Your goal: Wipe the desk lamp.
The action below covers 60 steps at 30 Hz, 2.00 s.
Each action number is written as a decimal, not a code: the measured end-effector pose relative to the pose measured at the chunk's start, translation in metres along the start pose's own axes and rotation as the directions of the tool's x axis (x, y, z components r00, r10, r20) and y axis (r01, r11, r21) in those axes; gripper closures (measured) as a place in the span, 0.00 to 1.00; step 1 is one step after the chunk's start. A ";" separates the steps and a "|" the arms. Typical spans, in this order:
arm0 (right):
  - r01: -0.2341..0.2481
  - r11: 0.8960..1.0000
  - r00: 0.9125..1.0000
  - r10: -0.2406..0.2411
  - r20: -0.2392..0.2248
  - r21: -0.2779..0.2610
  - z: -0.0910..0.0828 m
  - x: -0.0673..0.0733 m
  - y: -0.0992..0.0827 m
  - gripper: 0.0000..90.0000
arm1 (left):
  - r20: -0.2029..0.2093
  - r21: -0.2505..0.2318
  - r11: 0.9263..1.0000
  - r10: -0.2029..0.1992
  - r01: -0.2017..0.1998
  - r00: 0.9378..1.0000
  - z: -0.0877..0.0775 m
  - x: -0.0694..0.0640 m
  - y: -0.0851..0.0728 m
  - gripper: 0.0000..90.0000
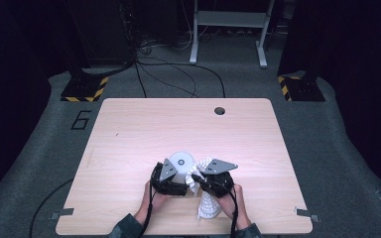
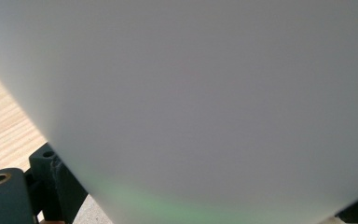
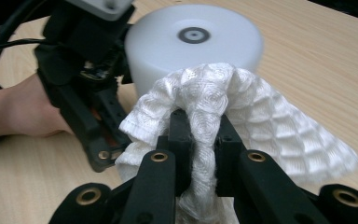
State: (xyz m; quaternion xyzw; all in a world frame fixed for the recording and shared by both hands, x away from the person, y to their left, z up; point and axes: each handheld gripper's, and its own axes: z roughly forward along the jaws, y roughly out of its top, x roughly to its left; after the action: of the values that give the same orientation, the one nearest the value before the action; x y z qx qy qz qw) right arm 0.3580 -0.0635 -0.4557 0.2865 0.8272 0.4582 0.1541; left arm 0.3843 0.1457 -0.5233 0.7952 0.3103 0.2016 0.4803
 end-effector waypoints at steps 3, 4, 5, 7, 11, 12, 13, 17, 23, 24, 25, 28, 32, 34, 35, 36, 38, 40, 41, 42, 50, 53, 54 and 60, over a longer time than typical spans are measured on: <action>-0.005 1.000 1.000 0.005 0.006 0.000 0.001 -0.005 0.000 0.90 | -0.005 -0.003 1.000 -0.001 0.001 1.000 0.000 0.000 0.000 0.08; -0.013 1.000 1.000 0.013 0.007 0.000 0.001 -0.007 0.000 0.90 | -0.005 -0.002 1.000 -0.003 0.003 1.000 0.000 0.000 0.000 0.08; -0.010 1.000 1.000 0.010 0.014 0.001 0.002 -0.008 0.000 0.90 | -0.008 -0.007 1.000 -0.003 0.003 1.000 0.001 0.000 0.000 0.08; -0.024 1.000 0.999 0.024 0.033 0.004 0.003 -0.012 0.001 0.90 | 0.001 0.006 1.000 0.002 -0.002 1.000 0.000 0.000 0.000 0.08; -0.033 0.999 0.998 0.033 0.046 0.004 0.006 -0.018 0.002 0.90 | 0.001 0.006 1.000 0.002 -0.002 1.000 0.000 0.000 0.000 0.08; -0.033 0.999 0.998 0.033 0.046 0.004 0.007 -0.020 0.003 0.90 | 0.001 0.006 1.000 0.003 -0.003 1.000 0.000 0.000 0.000 0.08; -0.034 0.999 0.998 0.033 0.051 0.003 0.008 -0.022 0.004 0.90 | 0.001 0.006 1.000 0.002 -0.002 1.000 0.000 0.000 0.000 0.08; -0.018 1.000 0.999 0.018 0.051 -0.001 0.013 -0.030 0.007 0.90 | 0.001 0.006 1.000 0.003 -0.003 1.000 0.000 0.000 0.000 0.08; -0.026 1.000 0.999 0.026 0.035 0.006 0.022 -0.040 0.012 0.90 | 0.001 0.006 1.000 0.003 -0.003 1.000 0.000 0.000 0.000 0.08; -0.029 1.000 0.999 0.029 0.034 0.009 0.023 -0.041 0.012 0.90 | 0.001 0.006 1.000 0.003 -0.003 1.000 0.000 0.000 0.000 0.08; -0.024 1.000 0.999 0.023 0.030 0.011 0.024 -0.042 0.013 0.90 | 0.001 0.006 1.000 0.003 -0.003 1.000 0.000 0.000 0.000 0.08; -0.018 1.000 1.000 0.017 0.020 0.012 0.027 -0.046 0.015 0.91 | 0.002 0.005 1.000 0.003 -0.003 1.000 0.000 0.000 0.000 0.08; -0.028 1.000 1.000 0.028 -0.006 0.007 0.032 -0.052 0.018 0.91 | 0.003 0.005 1.000 0.003 -0.003 1.000 0.000 0.000 0.000 0.08; -0.024 1.000 1.000 0.024 -0.019 0.009 0.034 -0.054 0.020 0.91 | 0.003 0.004 1.000 0.003 -0.003 1.000 0.000 0.000 0.000 0.08; -0.025 1.000 0.999 0.025 -0.023 0.005 0.035 -0.055 0.021 0.91 | 0.004 0.004 1.000 0.003 -0.003 1.000 -0.001 0.000 0.000 0.08; -0.028 1.000 0.999 0.028 -0.022 0.005 0.036 -0.056 0.022 0.91 | 0.004 0.004 1.000 0.003 -0.003 1.000 -0.001 0.000 0.000 0.08; -0.012 1.000 1.000 0.012 -0.025 0.002 0.037 -0.057 0.024 0.91 | 0.004 0.004 1.000 0.002 -0.002 1.000 0.000 0.000 0.000 0.08; -0.011 1.000 1.000 0.011 -0.029 0.006 0.039 -0.058 0.026 0.91 | 0.003 0.004 1.000 0.003 -0.003 1.000 0.000 0.000 0.000 0.08; -0.013 1.000 0.999 0.013 -0.029 0.004 0.039 -0.058 0.026 0.91 | 0.004 0.004 1.000 0.003 -0.003 1.000 -0.001 0.000 0.000 0.08; -0.009 1.000 1.000 0.009 -0.029 0.005 0.040 -0.059 0.027 0.91 | 0.004 0.004 1.000 0.003 -0.003 1.000 -0.001 0.000 0.000 0.08; -0.050 0.994 0.996 0.057 -0.067 0.101 0.056 -0.064 0.017 0.92 | 0.007 0.005 1.000 0.005 -0.005 1.000 0.000 0.000 0.000 0.08; -0.054 0.992 0.995 0.064 -0.076 0.117 0.061 -0.066 0.011 0.92 | 0.008 0.005 1.000 0.005 -0.005 1.000 0.000 0.000 0.000 0.08; -0.056 0.992 0.995 0.064 -0.072 0.115 0.063 -0.066 0.010 0.92 | 0.009 0.005 1.000 0.005 -0.005 1.000 0.000 0.000 0.000 0.08; -0.082 0.978 0.992 0.098 -0.076 0.189 0.072 -0.067 0.000 0.93 | 0.008 0.005 1.000 0.006 -0.006 1.000 0.000 0.000 0.000 0.08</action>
State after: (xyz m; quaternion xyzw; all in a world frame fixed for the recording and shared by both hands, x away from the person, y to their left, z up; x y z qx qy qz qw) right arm 0.4478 -0.0560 -0.4941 0.3169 0.8584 0.3972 0.0705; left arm 0.3840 0.1457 -0.5233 0.7982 0.3065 0.1990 0.4789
